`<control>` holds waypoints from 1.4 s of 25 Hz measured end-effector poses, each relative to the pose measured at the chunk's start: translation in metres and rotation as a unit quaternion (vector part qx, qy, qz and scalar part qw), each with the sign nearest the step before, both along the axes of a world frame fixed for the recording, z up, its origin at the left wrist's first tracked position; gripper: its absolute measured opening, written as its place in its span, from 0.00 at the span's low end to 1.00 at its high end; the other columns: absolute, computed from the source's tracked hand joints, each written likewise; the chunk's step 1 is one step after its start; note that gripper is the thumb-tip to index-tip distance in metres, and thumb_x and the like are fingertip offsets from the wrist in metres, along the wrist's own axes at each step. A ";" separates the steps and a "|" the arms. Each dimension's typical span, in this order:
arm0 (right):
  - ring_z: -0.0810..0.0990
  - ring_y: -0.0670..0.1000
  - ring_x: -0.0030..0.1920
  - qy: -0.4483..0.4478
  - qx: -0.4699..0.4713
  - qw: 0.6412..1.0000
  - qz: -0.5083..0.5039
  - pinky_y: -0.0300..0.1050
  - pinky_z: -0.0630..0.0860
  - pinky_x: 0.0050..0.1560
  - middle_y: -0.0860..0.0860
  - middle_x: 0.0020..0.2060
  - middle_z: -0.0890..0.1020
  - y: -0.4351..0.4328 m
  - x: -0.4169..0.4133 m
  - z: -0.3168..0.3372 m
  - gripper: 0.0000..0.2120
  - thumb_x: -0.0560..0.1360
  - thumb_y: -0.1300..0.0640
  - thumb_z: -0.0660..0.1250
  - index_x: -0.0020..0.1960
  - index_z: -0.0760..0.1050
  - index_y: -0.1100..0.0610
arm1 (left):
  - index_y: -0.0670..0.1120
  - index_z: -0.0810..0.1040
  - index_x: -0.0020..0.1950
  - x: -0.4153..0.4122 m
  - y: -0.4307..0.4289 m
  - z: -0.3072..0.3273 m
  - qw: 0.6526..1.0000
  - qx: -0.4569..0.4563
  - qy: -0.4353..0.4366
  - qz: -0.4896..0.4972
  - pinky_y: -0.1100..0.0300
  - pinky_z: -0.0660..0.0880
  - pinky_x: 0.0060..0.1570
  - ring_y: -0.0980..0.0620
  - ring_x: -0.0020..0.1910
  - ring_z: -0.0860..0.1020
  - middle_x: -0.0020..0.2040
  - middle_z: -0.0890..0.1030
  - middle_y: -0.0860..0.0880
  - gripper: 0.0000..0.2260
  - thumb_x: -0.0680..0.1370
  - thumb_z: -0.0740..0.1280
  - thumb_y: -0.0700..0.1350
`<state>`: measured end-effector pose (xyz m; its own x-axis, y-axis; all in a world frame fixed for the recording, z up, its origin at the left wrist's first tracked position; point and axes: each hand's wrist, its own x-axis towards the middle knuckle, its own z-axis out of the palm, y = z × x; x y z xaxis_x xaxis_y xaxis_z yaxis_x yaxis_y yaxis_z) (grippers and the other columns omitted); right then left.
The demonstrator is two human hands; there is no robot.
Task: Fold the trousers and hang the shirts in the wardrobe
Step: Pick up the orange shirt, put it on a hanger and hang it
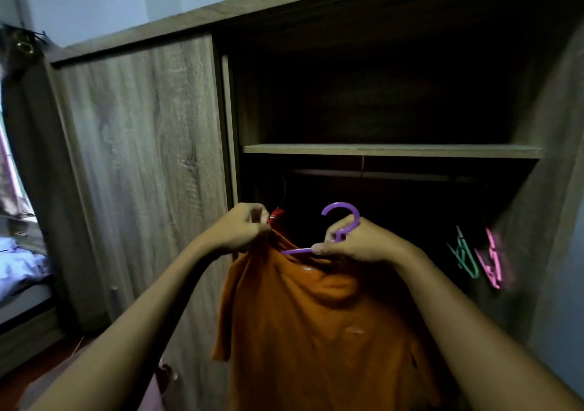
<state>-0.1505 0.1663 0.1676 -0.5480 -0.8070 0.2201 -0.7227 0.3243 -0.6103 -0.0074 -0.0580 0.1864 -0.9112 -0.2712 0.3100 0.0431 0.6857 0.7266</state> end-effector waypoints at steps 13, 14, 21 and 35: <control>0.69 0.45 0.27 0.059 0.018 0.997 -0.054 0.38 0.64 0.28 0.47 0.28 0.73 -0.012 0.007 0.027 0.22 0.68 0.40 0.75 0.29 0.74 0.56 | 0.44 0.68 0.42 0.031 0.025 0.027 0.996 0.026 0.026 -0.078 0.65 0.60 0.21 0.53 0.24 0.63 0.31 0.66 0.45 0.08 0.77 0.63 0.33; 0.70 0.46 0.29 0.065 0.050 0.996 -0.046 0.39 0.65 0.30 0.47 0.29 0.74 -0.016 0.009 0.023 0.22 0.68 0.40 0.75 0.29 0.73 0.54 | 0.43 0.68 0.43 0.033 0.027 0.028 0.993 0.041 0.025 -0.107 0.65 0.59 0.21 0.53 0.25 0.63 0.30 0.66 0.46 0.07 0.77 0.63 0.33; 0.70 0.41 0.23 0.062 -0.062 0.996 -0.009 0.33 0.63 0.24 0.48 0.25 0.77 -0.010 0.013 0.031 0.18 0.73 0.43 0.72 0.36 0.82 0.58 | 0.50 0.78 0.56 0.022 -0.008 0.001 0.971 -0.233 0.044 -0.027 0.68 0.76 0.42 0.59 0.46 0.80 0.48 0.81 0.54 0.20 0.72 0.70 0.62; 0.84 0.44 0.44 0.015 0.109 0.993 -0.047 0.40 0.78 0.46 0.45 0.42 0.86 0.065 -0.037 -0.001 0.10 0.75 0.43 0.69 0.42 0.83 0.48 | 0.56 0.73 0.41 -0.011 -0.044 -0.030 0.944 -0.327 0.047 0.007 0.60 0.70 0.36 0.59 0.35 0.76 0.36 0.77 0.55 0.31 0.70 0.45 0.79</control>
